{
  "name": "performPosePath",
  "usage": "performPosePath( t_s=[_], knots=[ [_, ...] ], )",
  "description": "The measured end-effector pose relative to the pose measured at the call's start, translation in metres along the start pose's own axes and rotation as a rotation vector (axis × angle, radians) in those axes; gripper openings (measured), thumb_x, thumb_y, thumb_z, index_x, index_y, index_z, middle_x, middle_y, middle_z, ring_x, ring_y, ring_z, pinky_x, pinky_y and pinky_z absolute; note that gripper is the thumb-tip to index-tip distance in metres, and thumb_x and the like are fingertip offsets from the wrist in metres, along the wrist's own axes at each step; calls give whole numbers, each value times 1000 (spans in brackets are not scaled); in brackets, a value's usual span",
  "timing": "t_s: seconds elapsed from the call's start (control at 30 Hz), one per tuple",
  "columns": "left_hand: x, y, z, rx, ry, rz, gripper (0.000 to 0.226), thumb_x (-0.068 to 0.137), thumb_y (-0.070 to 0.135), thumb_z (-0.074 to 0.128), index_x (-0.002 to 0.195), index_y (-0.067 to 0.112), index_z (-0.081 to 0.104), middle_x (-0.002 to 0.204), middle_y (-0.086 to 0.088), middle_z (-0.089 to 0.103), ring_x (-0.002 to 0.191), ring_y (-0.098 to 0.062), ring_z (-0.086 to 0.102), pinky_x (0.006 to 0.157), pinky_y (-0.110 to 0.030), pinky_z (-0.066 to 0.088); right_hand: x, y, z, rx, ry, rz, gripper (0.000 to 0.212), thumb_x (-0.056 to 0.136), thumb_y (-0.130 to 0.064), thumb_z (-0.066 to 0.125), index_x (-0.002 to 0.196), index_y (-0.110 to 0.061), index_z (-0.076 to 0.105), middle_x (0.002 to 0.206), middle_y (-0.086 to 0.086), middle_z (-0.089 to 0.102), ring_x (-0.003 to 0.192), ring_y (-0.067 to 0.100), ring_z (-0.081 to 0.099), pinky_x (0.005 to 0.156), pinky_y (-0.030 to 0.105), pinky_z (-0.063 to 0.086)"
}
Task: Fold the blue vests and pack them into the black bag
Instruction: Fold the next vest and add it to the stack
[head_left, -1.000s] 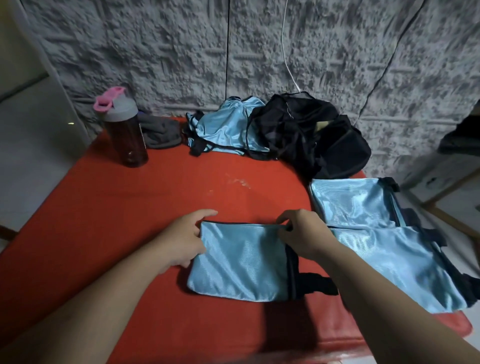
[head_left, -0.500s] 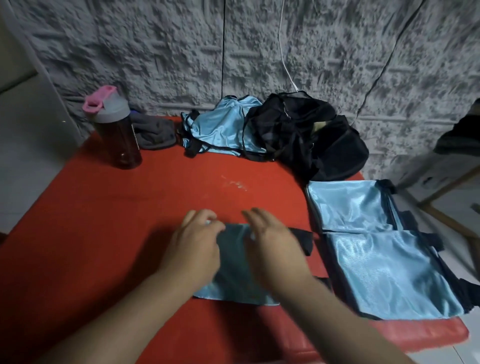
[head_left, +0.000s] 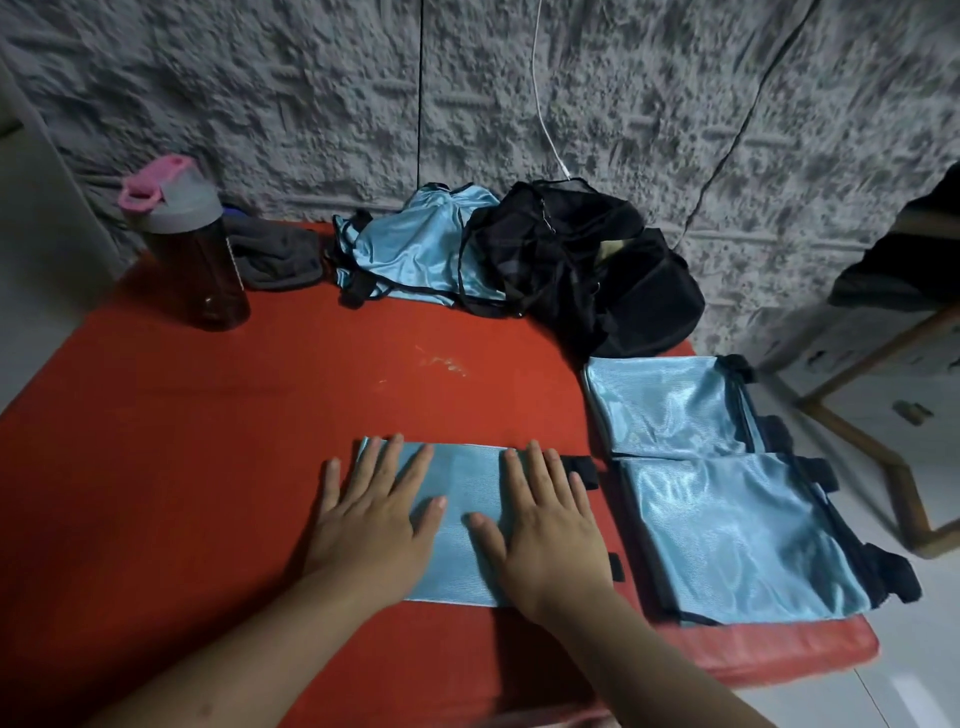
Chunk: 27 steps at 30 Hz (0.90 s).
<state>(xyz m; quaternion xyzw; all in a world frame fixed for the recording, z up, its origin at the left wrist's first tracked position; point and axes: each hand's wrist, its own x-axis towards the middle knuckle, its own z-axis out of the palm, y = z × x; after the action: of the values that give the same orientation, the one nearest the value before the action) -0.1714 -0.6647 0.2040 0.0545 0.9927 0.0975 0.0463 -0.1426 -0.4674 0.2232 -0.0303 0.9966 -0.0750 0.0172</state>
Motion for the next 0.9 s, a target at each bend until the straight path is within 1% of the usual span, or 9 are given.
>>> performPosePath(
  t_s=[0.37, 0.57, 0.7, 0.73, 0.77, 0.8, 0.83, 0.87, 0.9],
  knots=[
    [-4, -27, -7, 30, 29, -134, 74, 86, 65, -8, 157, 43, -12, 169, 14, -3, 156, -16, -8, 122, -55, -6, 0, 2, -2, 97, -54, 11, 88, 94, -78, 13, 162, -26, -6, 170, -1, -14, 155, 15, -19, 127, 41, -7],
    [-2, -22, -12, 8, -17, -161, 67, 97, 63, 9, 156, 45, -14, 168, 15, -6, 155, -15, -10, 122, -56, -4, 1, 1, -6, 109, -75, 7, 86, 96, -74, 18, 162, -24, -4, 170, 1, -12, 155, 18, -17, 126, 41, -9],
    [7, -24, -25, -53, -31, -133, 68, 96, 62, 31, 157, 44, 6, 169, 7, -5, 156, -19, -5, 120, -61, 3, 7, 0, -18, 157, -125, 23, 81, 99, -68, 21, 162, -24, -6, 169, 3, -15, 156, 21, -16, 125, 44, -7],
    [12, -26, -30, -80, -6, -94, 67, 97, 58, 38, 157, 43, 13, 169, 6, -4, 156, -20, -4, 120, -61, 4, 7, -3, -25, 145, -92, 4, 81, 98, -66, 23, 163, -23, 3, 170, 5, -8, 157, 24, -9, 126, 45, -2],
    [17, -27, -35, -111, 25, -37, 66, 97, 53, 44, 156, 41, 19, 169, 6, -1, 156, -21, -2, 120, -60, 5, 4, -7, -35, 140, -25, -35, 78, 95, -62, 27, 160, -20, 22, 169, 8, 10, 156, 27, 9, 126, 44, 10],
    [22, -28, -38, -147, 49, 25, 65, 98, 47, 49, 156, 38, 23, 169, 5, 4, 156, -20, 1, 121, -59, 4, -2, -13, -46, 155, 41, -85, 67, 93, -56, 33, 146, -17, 47, 158, 12, 38, 146, 30, 35, 120, 42, 30],
    [27, -28, -41, -184, 58, 79, 64, 99, 42, 50, 157, 36, 24, 169, 4, 11, 156, -20, 4, 122, -57, 3, -10, -20, -57, 187, 73, -120, 50, 92, -51, 40, 121, -17, 64, 133, 11, 60, 124, 31, 55, 101, 39, 46],
    [32, -27, -42, -209, 48, 115, 64, 99, 38, 50, 157, 34, 24, 167, 3, 20, 155, -19, 9, 123, -54, 2, -19, -26, -66, 201, 41, -138, 39, 93, -49, 47, 100, -18, 68, 110, 10, 68, 104, 32, 63, 81, 37, 50],
    [35, -24, -43, -220, 28, 135, 63, 100, 35, 50, 158, 33, 24, 164, 2, 29, 154, -19, 15, 124, -52, 1, -29, -30, -70, 178, -23, -145, 41, 93, -51, 50, 90, -14, 68, 97, 11, 69, 93, 35, 64, 70, 35, 45]
  ],
)
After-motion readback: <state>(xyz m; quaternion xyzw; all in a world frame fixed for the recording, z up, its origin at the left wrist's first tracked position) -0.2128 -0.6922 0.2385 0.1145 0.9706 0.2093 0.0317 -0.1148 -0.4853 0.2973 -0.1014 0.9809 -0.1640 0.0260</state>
